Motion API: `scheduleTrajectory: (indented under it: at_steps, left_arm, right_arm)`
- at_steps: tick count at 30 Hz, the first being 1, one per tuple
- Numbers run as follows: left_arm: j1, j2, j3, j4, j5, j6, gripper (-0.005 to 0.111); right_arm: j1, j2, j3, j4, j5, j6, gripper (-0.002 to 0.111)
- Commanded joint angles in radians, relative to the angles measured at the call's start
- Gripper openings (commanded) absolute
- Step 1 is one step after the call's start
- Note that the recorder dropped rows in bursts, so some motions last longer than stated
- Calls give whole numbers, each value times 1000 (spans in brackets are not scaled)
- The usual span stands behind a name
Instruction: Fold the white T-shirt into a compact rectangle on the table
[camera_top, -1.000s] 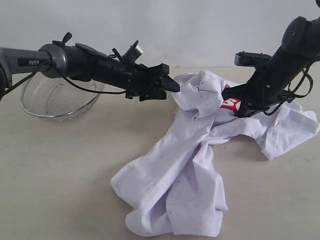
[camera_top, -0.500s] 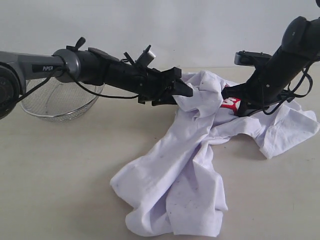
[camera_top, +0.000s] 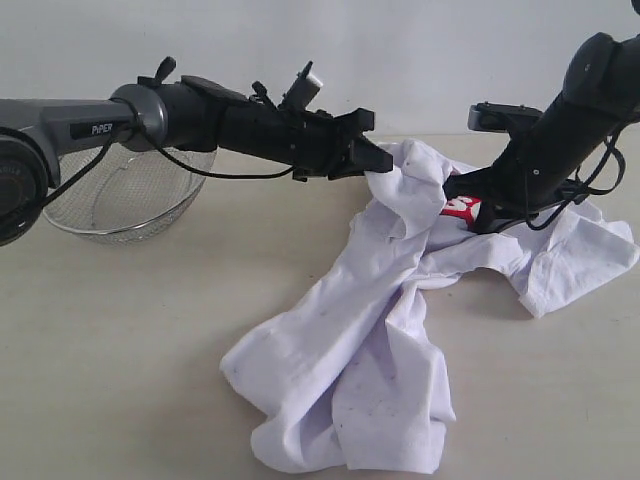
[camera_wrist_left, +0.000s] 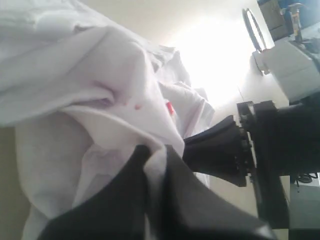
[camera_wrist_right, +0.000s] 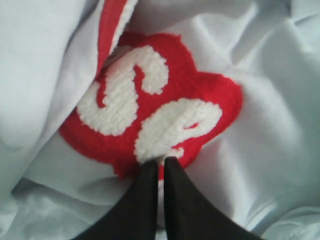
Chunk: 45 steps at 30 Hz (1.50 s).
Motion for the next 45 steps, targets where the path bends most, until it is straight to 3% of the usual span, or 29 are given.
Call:
scheduleTrajectory:
  at_steps: [1, 6, 15, 20, 36, 40, 45]
  left_arm:
    - [2, -34, -26, 73, 66, 34, 5]
    - [26, -85, -26, 143, 96, 50, 5]
    - [122, -161, -24, 132, 240, 55, 5]
    - [185, -186, -23, 110, 245, 55, 5]
    - [475, -199, -23, 126, -4, 51, 5]
    - [505, -199, -23, 113, 113, 51, 5]
    - [483, -199, -23, 110, 317, 67, 5]
  right_arm:
    - [-3, -1, 3, -3, -3, -11, 0]
    - [-3, -1, 3, -17, -5, -11, 0]
    - [-3, -1, 3, -22, -10, -11, 0]
    - [-3, -1, 3, -22, 0, -11, 0]
    - [-3, -1, 3, -33, -7, -11, 0]
    - [-3, -1, 3, -4, -33, -11, 0]
    - [-3, -1, 3, 0, -49, -11, 0]
